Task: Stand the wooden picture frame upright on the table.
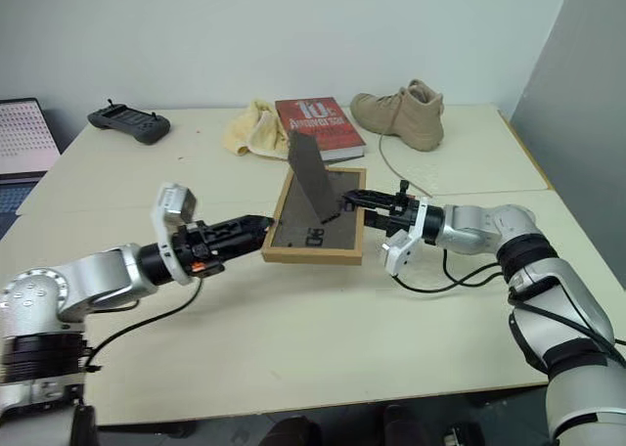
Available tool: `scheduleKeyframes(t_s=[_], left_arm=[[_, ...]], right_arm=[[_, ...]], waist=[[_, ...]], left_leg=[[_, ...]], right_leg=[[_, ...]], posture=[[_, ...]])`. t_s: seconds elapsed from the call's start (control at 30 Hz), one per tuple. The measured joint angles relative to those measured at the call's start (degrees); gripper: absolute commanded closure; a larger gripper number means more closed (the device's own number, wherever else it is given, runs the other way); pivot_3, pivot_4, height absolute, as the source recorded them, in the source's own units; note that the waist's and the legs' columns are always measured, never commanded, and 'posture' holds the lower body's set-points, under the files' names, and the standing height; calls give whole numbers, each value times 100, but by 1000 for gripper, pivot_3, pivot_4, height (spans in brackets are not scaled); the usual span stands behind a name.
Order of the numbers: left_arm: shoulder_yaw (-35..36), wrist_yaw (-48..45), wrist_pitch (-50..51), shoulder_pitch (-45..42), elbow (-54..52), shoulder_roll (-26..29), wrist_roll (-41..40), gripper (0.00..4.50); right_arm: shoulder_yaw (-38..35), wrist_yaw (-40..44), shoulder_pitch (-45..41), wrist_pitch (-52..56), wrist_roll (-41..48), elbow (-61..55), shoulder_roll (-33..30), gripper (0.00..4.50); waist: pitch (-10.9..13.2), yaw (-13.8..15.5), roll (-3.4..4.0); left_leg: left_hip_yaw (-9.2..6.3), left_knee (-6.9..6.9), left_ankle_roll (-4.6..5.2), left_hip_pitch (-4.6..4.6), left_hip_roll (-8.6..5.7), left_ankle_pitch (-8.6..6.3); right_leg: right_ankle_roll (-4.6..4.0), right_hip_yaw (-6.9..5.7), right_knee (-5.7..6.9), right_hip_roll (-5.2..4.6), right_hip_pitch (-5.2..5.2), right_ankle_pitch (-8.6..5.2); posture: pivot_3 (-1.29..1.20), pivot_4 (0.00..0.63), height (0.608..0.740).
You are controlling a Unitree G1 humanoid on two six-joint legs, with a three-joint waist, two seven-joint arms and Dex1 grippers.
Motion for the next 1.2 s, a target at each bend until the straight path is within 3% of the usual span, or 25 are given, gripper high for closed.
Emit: scheduleKeyframes(t_s=[0.03,0.07,0.13,0.2,0.23,0.37,0.43,0.6,0.8,1.03,1.1,1.2], left_arm=[[178,-17,-107,97,-88,107,151,711],[423,-66,-262,293,-383,241,344,431],[573,-94,-371,556,-891,307,581,126],[598,-84,-548,941,-1757,293,1027,60],[602,-52,-749,1191,-2253,253,1410,60],[400,-103,-1374,1812,-3807,21,2630,60],[370,-114,-1623,2020,-4220,-111,2965,60],[273,-164,-1979,2456,-4868,-211,3477,60],[-93,-293,-2273,3424,-5663,-323,4241,60],[-181,-557,-2657,4340,-5740,-533,5011,60],[-199,-726,-2762,4502,-5723,-533,5235,0],[-247,-901,-2861,4522,-5663,-539,5415,0]], right_arm=[[-16,542,16,-44,443,290,74,3189],[-99,1969,253,327,1598,242,225,3189],[-355,3661,646,1298,3131,-200,468,3189],[-659,5908,1041,3268,5149,-1155,805,3189],[-801,6630,1072,4503,5850,-1580,905,3189],[-1433,7856,917,8251,7562,-2449,1012,3189],[-1563,8083,761,9080,7762,-2470,1161,3189],[-1702,8442,604,9600,7582,-1673,1689,3189],[-1694,8708,531,8700,6786,-319,2343,3189],[-1780,9090,471,7748,6157,-57,2485,3189],[-1814,9107,477,7638,6053,-24,2514,2491],[-1817,9060,544,7590,5793,177,2516,1841]], waist=[[1,-14,-1],[0,-33,-7],[-2,-63,-12],[3,-49,-5],[4,-44,-3],[4,62,0],[3,79,2],[3,107,2],[6,65,6],[4,69,6],[3,68,6],[4,86,8]], left_leg=[[0,-1,1,1,1,0],[-1,-1,2,-3,5,-1],[-13,1,7,5,18,-3],[-17,2,27,5,18,-16],[-19,1,32,6,18,-19],[-32,-10,52,8,13,-34],[-39,-11,53,8,11,-34],[-45,-9,53,5,4,-34],[-36,-9,50,0,4,-32],[-46,-11,54,28,4,-34],[-46,-13,54,42,4,-35],[-51,-14,54,48,4,-35]], right_leg=[[0,-1,-2,0,1,0],[0,-2,-11,-1,2,0],[-1,-18,-38,0,33,1],[1,-26,-44,-9,38,3],[1,-26,-46,-10,38,4],[-2,-44,-42,-14,35,5],[-8,-53,-39,-14,35,8],[-8,-61,-39,-14,39,8],[-8,-56,-41,-14,33,8],[-7,-67,-44,-13,64,7],[-8,-67,-45,-13,76,6],[-9,-72,-45,-13,81,6]], posture=[[0,150,740],[0,150,740],[0,150,740],[0,150,740],[0,150,740],[0,150,740],[0,150,740],[0,150,740],[0,150,740],[0,150,740],[0,150,740],[0,150,740]])
